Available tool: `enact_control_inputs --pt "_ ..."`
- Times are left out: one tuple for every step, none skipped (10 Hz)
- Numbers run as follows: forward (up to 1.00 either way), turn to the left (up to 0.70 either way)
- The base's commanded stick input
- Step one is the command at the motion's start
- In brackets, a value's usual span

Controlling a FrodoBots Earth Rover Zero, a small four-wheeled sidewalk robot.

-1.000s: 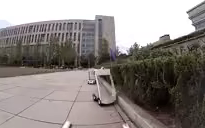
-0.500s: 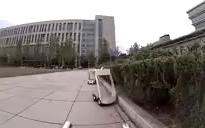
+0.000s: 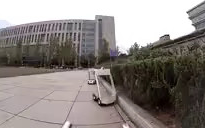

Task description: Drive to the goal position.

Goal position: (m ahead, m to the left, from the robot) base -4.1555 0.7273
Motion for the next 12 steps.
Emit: enact_control_inputs --pt "0.06 0.00" --pt "0.06 0.00" --pt "0.06 0.00" --pt "0.06 0.00" --pt "0.06 0.00" --pt "0.06 0.00" --pt "0.06 0.00" --pt "0.06 0.00" --pt "0.06 0.00" --pt "0.06 0.00" --pt "0.06 0.00" --pt "0.06 0.00"
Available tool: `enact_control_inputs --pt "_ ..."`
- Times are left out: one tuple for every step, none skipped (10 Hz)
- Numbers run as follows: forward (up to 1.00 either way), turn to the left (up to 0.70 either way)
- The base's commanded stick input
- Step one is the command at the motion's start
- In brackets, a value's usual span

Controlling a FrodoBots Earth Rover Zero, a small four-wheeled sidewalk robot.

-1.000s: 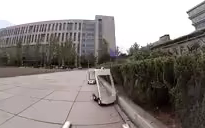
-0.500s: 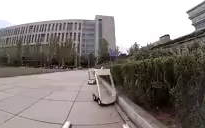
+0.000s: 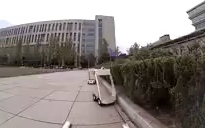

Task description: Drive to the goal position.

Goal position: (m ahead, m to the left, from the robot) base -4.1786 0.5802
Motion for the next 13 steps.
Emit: enact_control_inputs --pt "0.06 0.00" --pt "0.06 0.00" --pt "0.06 0.00" --pt "0.06 0.00" --pt "0.06 0.00" --pt "0.06 0.00" --pt "0.06 0.00" --pt "0.06 0.00" --pt "0.06 0.00" --pt "0.06 0.00" --pt "0.06 0.00" --pt "0.06 0.00" --pt "0.06 0.00"
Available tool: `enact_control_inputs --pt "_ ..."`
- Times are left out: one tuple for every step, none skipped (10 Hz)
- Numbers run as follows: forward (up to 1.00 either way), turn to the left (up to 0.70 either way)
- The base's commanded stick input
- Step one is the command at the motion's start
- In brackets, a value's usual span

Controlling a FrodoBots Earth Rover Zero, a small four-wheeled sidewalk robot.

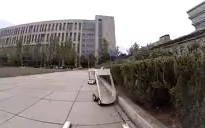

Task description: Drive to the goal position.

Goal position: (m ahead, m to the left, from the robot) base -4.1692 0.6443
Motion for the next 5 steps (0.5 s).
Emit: enact_control_inputs --pt "0.06 0.00" --pt "0.06 0.00" --pt "0.06 0.00" --pt "0.06 0.00" --pt "0.06 0.00"
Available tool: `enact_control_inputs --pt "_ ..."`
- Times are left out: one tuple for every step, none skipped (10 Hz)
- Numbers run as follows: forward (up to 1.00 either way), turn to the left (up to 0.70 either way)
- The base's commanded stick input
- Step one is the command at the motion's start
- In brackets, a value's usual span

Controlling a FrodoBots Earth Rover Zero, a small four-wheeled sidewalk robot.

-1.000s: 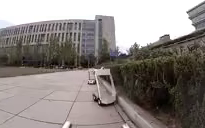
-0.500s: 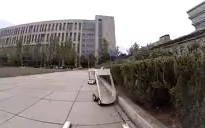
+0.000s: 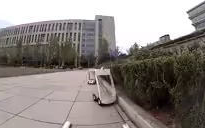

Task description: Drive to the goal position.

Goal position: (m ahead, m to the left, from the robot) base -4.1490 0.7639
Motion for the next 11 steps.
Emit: enact_control_inputs --pt "0.06 0.00" --pt "0.06 0.00" --pt "0.06 0.00" --pt "0.06 0.00" --pt "0.06 0.00" --pt "0.06 0.00" --pt "0.06 0.00" --pt "0.06 0.00" --pt "0.06 0.00" --pt "0.06 0.00" --pt "0.06 0.00"
